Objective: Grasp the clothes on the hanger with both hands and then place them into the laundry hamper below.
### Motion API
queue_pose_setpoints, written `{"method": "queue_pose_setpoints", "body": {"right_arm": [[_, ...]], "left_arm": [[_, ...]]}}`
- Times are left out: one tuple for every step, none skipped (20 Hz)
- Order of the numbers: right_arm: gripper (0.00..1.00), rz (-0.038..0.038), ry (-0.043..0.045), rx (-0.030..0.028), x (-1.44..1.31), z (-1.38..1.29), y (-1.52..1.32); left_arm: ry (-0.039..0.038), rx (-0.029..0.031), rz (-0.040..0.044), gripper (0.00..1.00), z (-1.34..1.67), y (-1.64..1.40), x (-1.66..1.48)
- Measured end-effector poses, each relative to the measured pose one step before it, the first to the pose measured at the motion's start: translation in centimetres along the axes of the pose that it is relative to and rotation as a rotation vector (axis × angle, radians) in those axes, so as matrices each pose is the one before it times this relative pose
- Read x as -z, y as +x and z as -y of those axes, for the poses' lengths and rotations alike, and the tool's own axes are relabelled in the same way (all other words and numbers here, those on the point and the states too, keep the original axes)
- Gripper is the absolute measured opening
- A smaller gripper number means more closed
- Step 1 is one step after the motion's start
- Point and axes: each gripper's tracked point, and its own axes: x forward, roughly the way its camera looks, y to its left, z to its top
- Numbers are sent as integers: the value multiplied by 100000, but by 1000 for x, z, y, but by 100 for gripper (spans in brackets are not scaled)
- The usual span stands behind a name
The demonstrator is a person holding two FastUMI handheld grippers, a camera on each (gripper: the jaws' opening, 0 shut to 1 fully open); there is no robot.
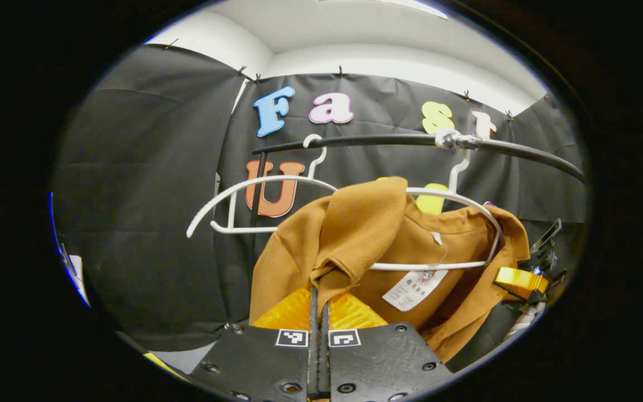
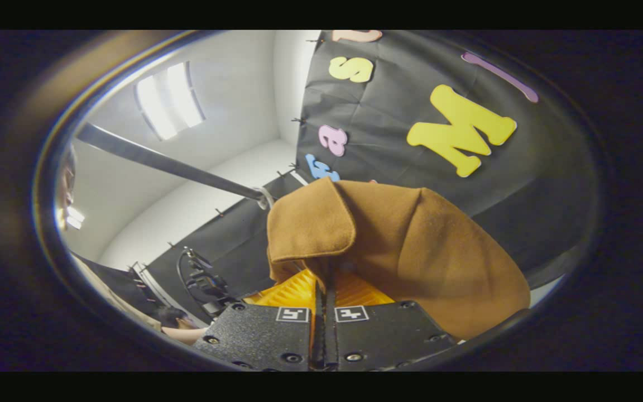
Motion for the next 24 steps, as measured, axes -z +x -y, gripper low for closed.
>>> {"method": "queue_pose_setpoints", "body": {"right_arm": [[4,908,1865,-3674,-501,-720,-199],[4,834,1512,-2849,-368,-580,10],[4,1094,1111,-1571,-532,-293,-72],[4,1172,1037,-1447,-547,-331,-19],[4,1180,1770,-1615,-411,-453,-256],[4,1493,2280,-2255,-614,-526,-219],[3,1691,1027,-909,-642,-280,-140],[4,1421,537,-733,-583,58,-118],[3,1507,698,-132,-557,25,-110],[3,1818,1069,-174,-648,10,-109],[4,1712,872,-387,-490,-176,-213],[3,2700,1194,-595,-822,-26,-105],[3,2750,1154,-225,-710,41,-242],[3,2476,551,472,-722,193,-163],[2,2545,264,1467,-567,302,-328],[2,1988,-625,2418,-592,650,-221],[2,1165,-839,3276,-335,748,-222],[2,1010,-1357,4610,-137,812,-361],[2,950,-1408,4266,-282,1050,-198],[4,795,-617,2658,-152,493,-101],[2,304,-443,1550,-4,197,23],[3,966,-231,1528,-34,188,-130],[2,403,54,510,-225,89,-91],[3,2161,397,1511,-364,344,-150]], "left_arm": [[-36,340,1100,4,84,-215,-679],[445,229,1690,4,63,-240,-721],[265,233,1581,5,-50,-21,-721],[580,-159,1421,0,-327,-13,-546],[52,98,1058,4,-306,30,-513],[-337,-265,654,4,-277,-118,-548],[-295,87,1022,0,-301,-9,-624],[-92,37,914,0,-473,202,-459],[-86,-19,65,0,-438,213,-328],[-267,15,236,0,-414,152,-332],[-247,-111,379,0,-362,206,-283],[-419,45,505,0,-358,175,-414],[-498,-184,506,0,-350,150,-304],[-710,-175,500,0,-347,147,-209],[-1198,-346,90,0,-337,171,-111],[-956,-204,-54,0,-324,-15,-65],[-418,-383,-325,5,-391,-10,132],[-147,-790,-115,5,-370,-147,44],[-335,-691,-1018,0,-347,-40,436],[-770,-372,-912,0,-168,17,483],[-374,-268,-919,0,61,121,497],[-387,-1008,-831,5,-401,108,484],[-1040,46,-587,5,-270,-54,322],[-1141,-578,-902,4,-408,184,342]]}}
